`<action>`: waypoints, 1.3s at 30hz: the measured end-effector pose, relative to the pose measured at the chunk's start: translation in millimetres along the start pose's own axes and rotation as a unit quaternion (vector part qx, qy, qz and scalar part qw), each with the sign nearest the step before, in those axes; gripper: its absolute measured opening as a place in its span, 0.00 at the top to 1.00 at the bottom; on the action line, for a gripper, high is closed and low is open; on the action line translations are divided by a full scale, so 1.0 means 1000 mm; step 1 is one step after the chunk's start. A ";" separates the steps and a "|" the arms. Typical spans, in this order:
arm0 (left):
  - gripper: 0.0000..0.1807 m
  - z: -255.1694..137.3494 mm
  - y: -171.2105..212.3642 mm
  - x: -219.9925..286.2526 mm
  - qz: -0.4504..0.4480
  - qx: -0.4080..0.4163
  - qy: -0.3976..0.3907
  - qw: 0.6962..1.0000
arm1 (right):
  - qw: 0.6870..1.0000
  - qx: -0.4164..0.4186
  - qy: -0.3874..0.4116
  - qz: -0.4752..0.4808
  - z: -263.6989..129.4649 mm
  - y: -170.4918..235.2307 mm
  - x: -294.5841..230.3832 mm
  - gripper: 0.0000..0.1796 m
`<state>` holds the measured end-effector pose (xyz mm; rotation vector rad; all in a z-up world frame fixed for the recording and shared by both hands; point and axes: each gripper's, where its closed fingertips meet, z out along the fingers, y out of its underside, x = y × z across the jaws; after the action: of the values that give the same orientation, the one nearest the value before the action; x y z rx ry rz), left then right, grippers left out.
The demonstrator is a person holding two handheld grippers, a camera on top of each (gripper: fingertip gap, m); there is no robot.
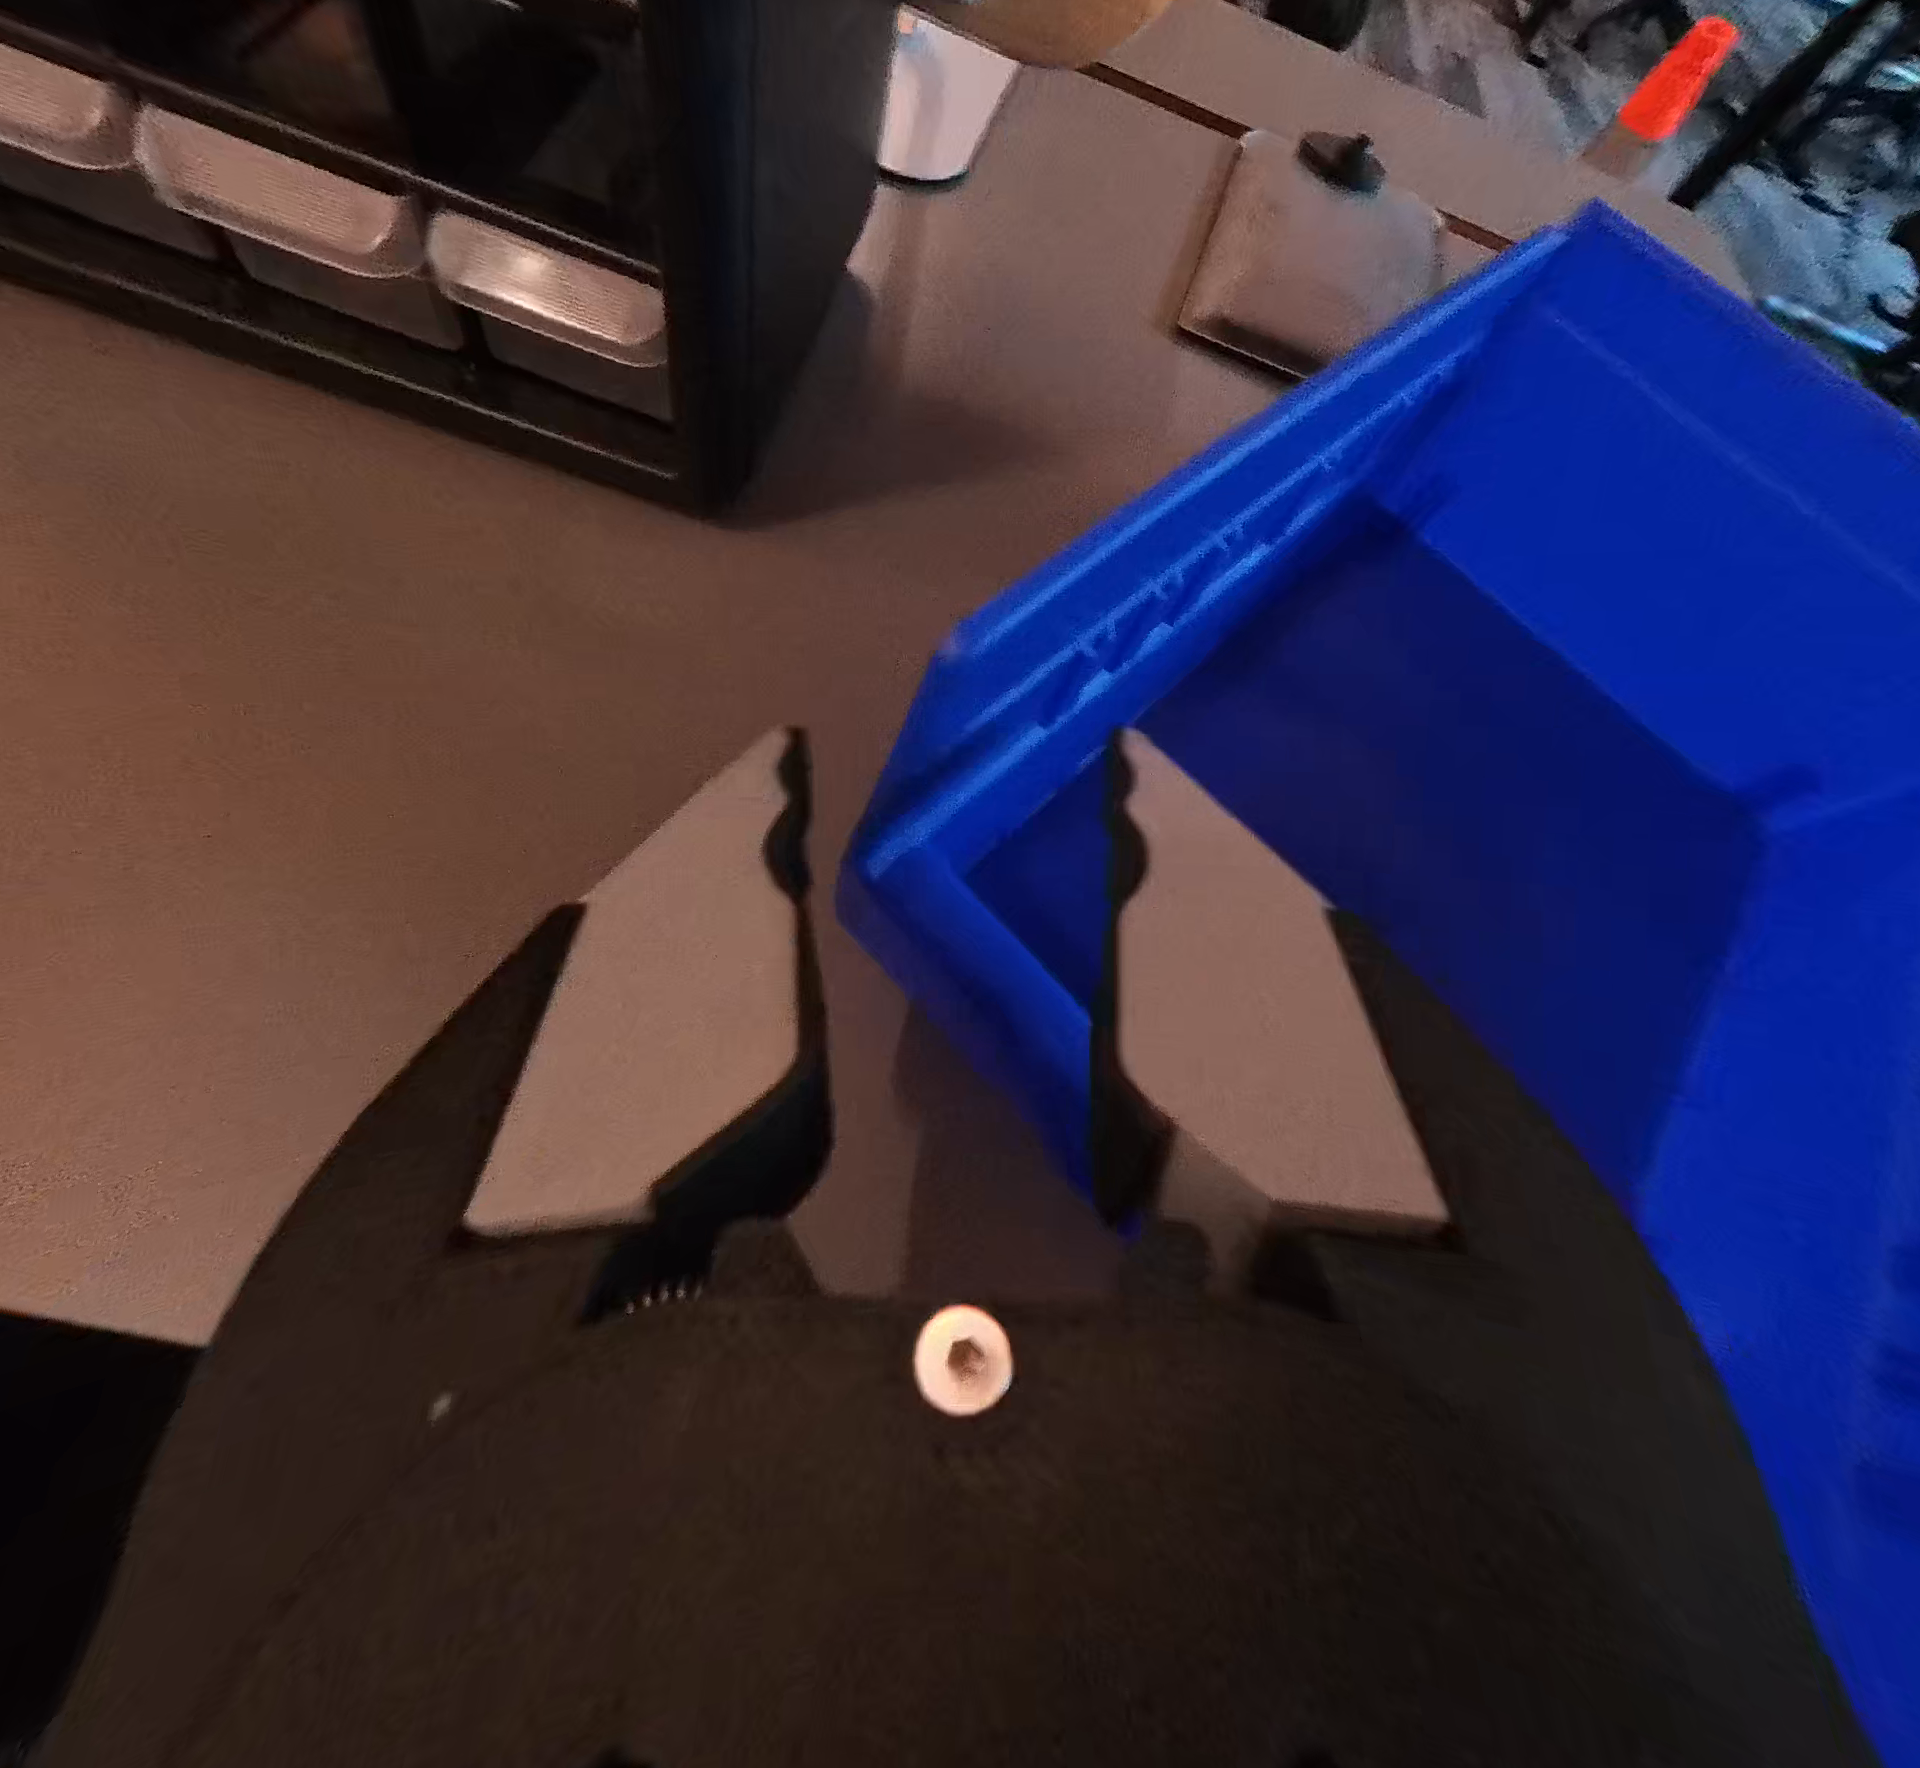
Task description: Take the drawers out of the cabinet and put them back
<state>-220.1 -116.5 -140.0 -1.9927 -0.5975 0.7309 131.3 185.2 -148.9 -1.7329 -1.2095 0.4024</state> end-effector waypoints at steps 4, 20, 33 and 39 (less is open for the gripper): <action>0.89 -0.003 0.006 -0.001 0.063 0.013 0.003 0.998 | 0.995 -0.006 -0.072 -0.069 -0.005 0.007 -0.007 0.82; 1.00 -0.029 0.025 -0.030 -0.062 0.021 -0.023 0.998 | 0.986 -0.051 -0.108 -0.114 -0.031 0.040 0.037 0.93; 0.71 -0.143 -0.003 0.103 -0.042 0.143 0.221 0.964 | 0.968 0.098 -0.230 0.015 -0.104 -0.031 -0.021 0.74; 0.64 -0.165 0.011 0.193 0.125 0.195 0.238 0.943 | 0.954 0.109 -0.278 -0.038 -0.100 -0.033 -0.080 0.72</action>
<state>32.9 -91.9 -130.8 -1.7906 0.0875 0.4410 146.8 67.2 -90.9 -1.4162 -1.5500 0.9875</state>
